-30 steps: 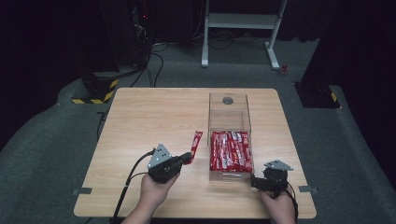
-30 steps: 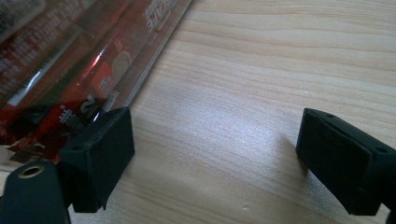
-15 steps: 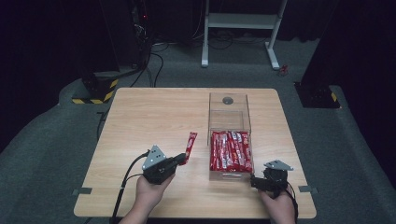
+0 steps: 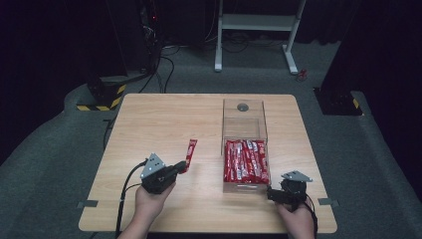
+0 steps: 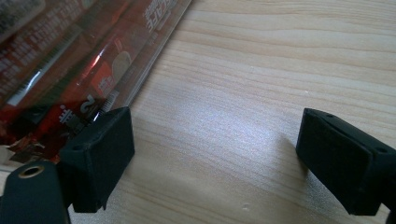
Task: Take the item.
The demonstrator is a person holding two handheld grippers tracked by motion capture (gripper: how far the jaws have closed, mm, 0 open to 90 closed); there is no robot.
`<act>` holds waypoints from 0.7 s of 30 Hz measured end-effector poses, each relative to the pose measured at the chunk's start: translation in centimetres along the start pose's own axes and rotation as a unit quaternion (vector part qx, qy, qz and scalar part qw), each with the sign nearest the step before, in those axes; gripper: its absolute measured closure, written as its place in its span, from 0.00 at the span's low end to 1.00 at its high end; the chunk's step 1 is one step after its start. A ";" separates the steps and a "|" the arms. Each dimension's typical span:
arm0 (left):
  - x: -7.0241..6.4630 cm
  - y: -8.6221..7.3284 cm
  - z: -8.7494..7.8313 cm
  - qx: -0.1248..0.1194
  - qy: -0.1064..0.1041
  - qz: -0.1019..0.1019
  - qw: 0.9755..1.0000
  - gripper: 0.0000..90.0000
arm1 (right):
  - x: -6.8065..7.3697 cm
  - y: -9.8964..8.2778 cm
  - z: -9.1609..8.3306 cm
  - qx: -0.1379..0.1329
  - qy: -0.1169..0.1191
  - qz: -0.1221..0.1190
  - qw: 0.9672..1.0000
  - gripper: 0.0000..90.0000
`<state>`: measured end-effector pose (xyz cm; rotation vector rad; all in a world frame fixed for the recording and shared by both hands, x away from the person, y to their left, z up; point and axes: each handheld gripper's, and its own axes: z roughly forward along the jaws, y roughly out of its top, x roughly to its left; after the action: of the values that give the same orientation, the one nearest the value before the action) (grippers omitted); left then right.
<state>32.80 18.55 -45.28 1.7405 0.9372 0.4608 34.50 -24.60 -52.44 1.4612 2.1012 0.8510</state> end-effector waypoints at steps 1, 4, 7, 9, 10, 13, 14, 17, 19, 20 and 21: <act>0.2 -0.1 -0.1 0.000 0.002 -0.001 1.000 1.00 | 0.0 0.0 0.0 0.000 0.000 0.000 1.000 0.13; 0.8 -0.2 -0.3 0.002 0.009 -0.005 1.000 1.00 | 0.0 0.0 0.0 -0.001 0.000 0.001 1.000 0.13; 1.4 -0.4 -0.5 0.003 0.014 -0.007 1.000 1.00 | 0.0 0.0 0.0 0.000 0.000 0.001 1.000 0.13; 1.7 -0.6 -0.6 0.005 0.018 -0.008 1.000 1.00 | 0.0 0.0 0.0 0.000 0.000 0.001 1.000 0.13; 1.9 -0.6 -0.6 0.004 0.020 -0.009 1.000 1.00 | 0.0 0.0 0.0 0.000 0.000 0.001 1.000 0.13; 2.2 -0.8 -0.8 0.005 0.025 -0.010 1.000 1.00 | 0.0 0.0 0.0 -0.001 0.000 0.001 1.000 0.13; 2.4 -0.8 -0.8 0.006 0.027 -0.009 1.000 1.00 | 0.0 0.0 0.0 0.000 0.000 0.001 1.000 0.13; 2.8 -1.0 -0.9 0.009 0.034 -0.010 0.999 1.00 | 0.0 0.0 0.0 0.000 0.000 0.002 1.000 0.13; 3.1 -1.1 -0.9 0.009 0.037 -0.013 0.999 1.00 | 0.0 0.0 0.0 0.000 0.000 0.002 1.000 0.13; 3.3 -1.2 -0.9 0.011 0.039 -0.014 0.999 1.00 | 0.0 0.0 0.0 -0.001 0.000 0.001 1.000 0.13; 3.5 -1.3 -0.8 0.012 0.041 -0.015 0.999 1.00 | 0.0 0.0 0.0 -0.001 0.000 0.001 1.000 0.13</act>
<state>33.90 21.95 -46.60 1.7374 1.0290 0.5056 34.51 -24.59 -52.44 1.4621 2.0996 0.8523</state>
